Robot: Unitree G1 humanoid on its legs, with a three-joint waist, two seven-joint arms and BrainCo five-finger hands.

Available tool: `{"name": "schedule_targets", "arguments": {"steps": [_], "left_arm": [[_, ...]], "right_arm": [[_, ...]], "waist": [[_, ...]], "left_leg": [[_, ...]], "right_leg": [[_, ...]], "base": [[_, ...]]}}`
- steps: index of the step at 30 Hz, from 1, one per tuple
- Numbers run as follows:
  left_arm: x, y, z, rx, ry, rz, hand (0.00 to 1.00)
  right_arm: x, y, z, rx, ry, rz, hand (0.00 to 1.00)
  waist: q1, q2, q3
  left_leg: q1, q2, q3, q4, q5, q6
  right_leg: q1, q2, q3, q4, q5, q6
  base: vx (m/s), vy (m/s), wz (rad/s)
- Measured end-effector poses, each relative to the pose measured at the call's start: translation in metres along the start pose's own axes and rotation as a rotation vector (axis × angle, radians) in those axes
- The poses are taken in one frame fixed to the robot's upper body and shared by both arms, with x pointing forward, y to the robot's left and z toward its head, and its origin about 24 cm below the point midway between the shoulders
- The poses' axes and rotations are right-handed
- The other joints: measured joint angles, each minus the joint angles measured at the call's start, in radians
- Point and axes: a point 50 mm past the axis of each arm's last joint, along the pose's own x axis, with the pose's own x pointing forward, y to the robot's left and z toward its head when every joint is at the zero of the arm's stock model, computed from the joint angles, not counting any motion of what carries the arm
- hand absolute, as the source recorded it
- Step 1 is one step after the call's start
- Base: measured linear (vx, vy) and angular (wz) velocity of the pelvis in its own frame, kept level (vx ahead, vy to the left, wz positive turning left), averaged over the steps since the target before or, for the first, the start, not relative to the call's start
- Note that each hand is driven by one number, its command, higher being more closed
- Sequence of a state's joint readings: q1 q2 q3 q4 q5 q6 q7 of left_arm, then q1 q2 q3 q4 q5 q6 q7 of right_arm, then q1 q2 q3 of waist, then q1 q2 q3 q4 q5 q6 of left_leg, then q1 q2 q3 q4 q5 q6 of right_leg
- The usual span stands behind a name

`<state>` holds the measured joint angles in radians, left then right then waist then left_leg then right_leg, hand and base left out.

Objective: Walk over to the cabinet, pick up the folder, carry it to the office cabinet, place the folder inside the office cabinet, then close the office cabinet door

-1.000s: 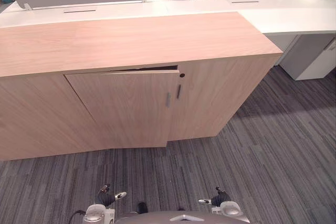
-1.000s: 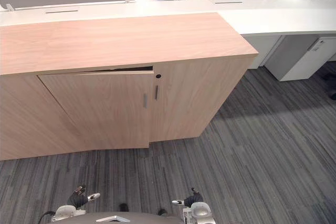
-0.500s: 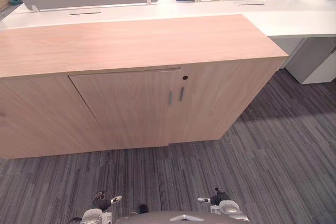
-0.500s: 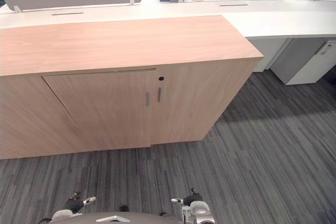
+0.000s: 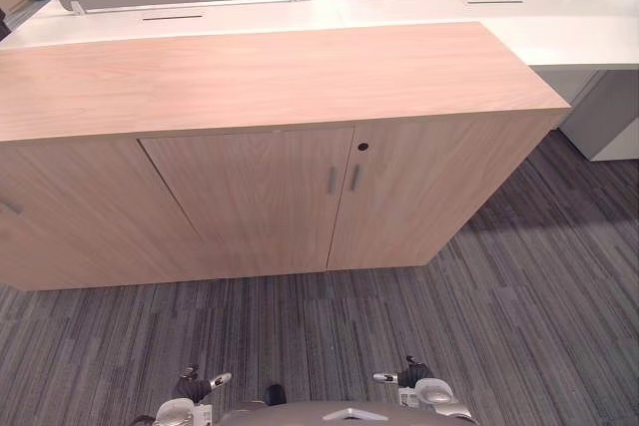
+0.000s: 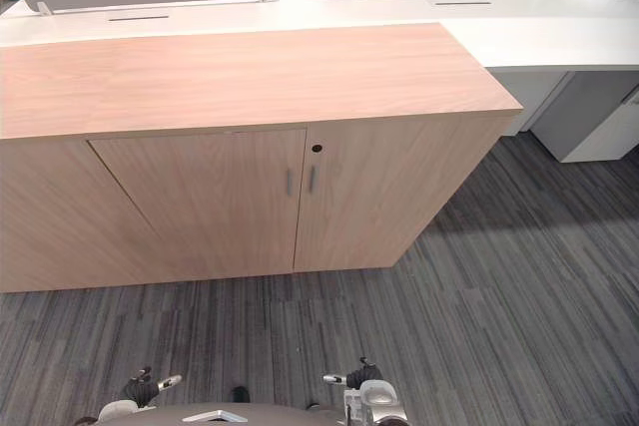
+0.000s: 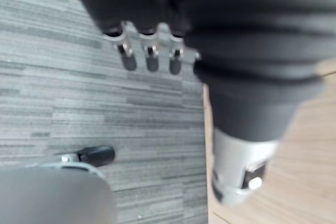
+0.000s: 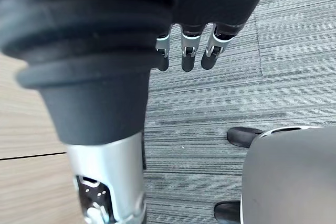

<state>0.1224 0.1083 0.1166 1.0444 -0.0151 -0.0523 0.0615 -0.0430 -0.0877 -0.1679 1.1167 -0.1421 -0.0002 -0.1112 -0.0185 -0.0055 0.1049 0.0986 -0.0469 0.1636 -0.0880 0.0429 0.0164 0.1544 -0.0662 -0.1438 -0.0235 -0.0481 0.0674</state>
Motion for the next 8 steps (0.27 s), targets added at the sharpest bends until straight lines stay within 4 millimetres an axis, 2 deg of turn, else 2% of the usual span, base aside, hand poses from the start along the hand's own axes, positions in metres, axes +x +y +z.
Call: {"name": "schedule_targets", "arguments": {"steps": [8], "left_arm": [[-0.0002,-0.0001,-0.0025,0.001,0.011,0.000,0.00]], "right_arm": [[0.0000,-0.0001,-0.0004,0.000,0.003,-0.001,0.00]], "waist": [[0.006,0.001,0.001]], "left_leg": [[0.004,-0.001,-0.011,0.000,-0.001,-0.002]], "right_leg": [[0.003,-0.001,-0.007,0.010,-0.013,0.001]], "base": [[0.00,-0.005,0.02]]}}
